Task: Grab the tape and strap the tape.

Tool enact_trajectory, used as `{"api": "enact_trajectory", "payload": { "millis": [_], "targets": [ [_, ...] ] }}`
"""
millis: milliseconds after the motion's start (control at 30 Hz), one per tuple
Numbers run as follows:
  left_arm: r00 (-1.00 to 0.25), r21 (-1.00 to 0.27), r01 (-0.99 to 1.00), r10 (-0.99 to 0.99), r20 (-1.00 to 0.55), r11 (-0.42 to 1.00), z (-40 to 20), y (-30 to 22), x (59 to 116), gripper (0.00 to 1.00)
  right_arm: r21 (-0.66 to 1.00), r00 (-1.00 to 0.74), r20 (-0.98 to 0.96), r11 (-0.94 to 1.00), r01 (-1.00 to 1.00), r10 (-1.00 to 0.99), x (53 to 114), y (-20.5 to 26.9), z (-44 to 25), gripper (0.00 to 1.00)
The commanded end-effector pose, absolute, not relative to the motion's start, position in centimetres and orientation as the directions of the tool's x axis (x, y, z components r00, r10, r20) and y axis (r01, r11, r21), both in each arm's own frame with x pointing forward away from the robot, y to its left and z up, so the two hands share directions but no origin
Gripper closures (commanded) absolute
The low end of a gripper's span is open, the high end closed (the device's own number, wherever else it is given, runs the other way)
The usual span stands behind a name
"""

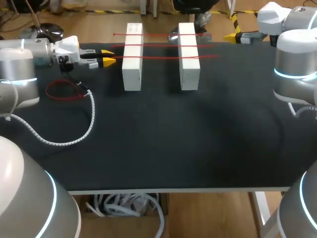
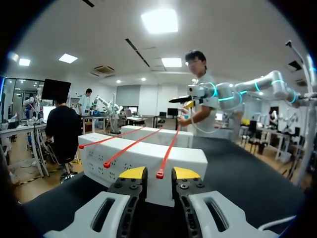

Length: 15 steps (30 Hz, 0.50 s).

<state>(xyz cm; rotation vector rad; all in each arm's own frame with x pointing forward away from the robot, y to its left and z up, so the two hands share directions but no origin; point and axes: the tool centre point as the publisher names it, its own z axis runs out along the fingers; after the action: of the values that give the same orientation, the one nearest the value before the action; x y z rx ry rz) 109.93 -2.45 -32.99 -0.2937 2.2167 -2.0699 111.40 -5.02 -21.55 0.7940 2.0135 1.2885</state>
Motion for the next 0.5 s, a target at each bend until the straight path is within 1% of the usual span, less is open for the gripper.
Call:
{"api": "enact_trajectory", "payload": {
  "millis": [33, 200, 233, 267, 300, 500],
  "targets": [
    [-0.978, -0.995, -0.076, -0.198, 0.063, 0.061, -33.07, -2.43, 110.19, 0.8, 0.925, -0.632, -0.174, 0.345, 0.157, 0.755, 111.41, -5.02, -21.6, 0.0],
    [-0.978, -0.995, -0.077, -0.2, 0.063, 0.061, -33.07, -2.45, 110.31, 0.85, 0.925, -0.632, -0.174, 0.345, 0.157, 0.755, 111.41, -5.02, -21.6, 0.0],
    [-0.978, -0.995, -0.077, -0.2, 0.063, 0.061, -33.07, -2.46, 110.32, 0.87, 0.925, -0.632, -0.174, 0.345, 0.157, 0.755, 111.41, -5.02, -21.6, 0.0],
    [-0.978, -0.995, -0.077, -0.199, 0.064, 0.06, -33.07, -2.47, 110.33, 0.96, 0.925, -0.632, -0.174, 0.345, 0.157, 0.755, 111.41, -5.02, -21.6, 0.0],
    [-0.978, -0.995, -0.077, -0.199, 0.064, 0.06, -33.06, -2.48, 110.34, 1.0, 0.925, -0.632, -0.174, 0.345, 0.157, 0.755, 111.41, -5.02, -21.6, 0.0],
    [-0.979, -0.995, -0.079, -0.195, 0.066, 0.06, -33.07, -2.54, 110.33, 1.0, 0.925, -0.632, -0.174, 0.345, 0.157, 0.755, 111.41, -5.02, -21.6, 0.0]
  ]
}}
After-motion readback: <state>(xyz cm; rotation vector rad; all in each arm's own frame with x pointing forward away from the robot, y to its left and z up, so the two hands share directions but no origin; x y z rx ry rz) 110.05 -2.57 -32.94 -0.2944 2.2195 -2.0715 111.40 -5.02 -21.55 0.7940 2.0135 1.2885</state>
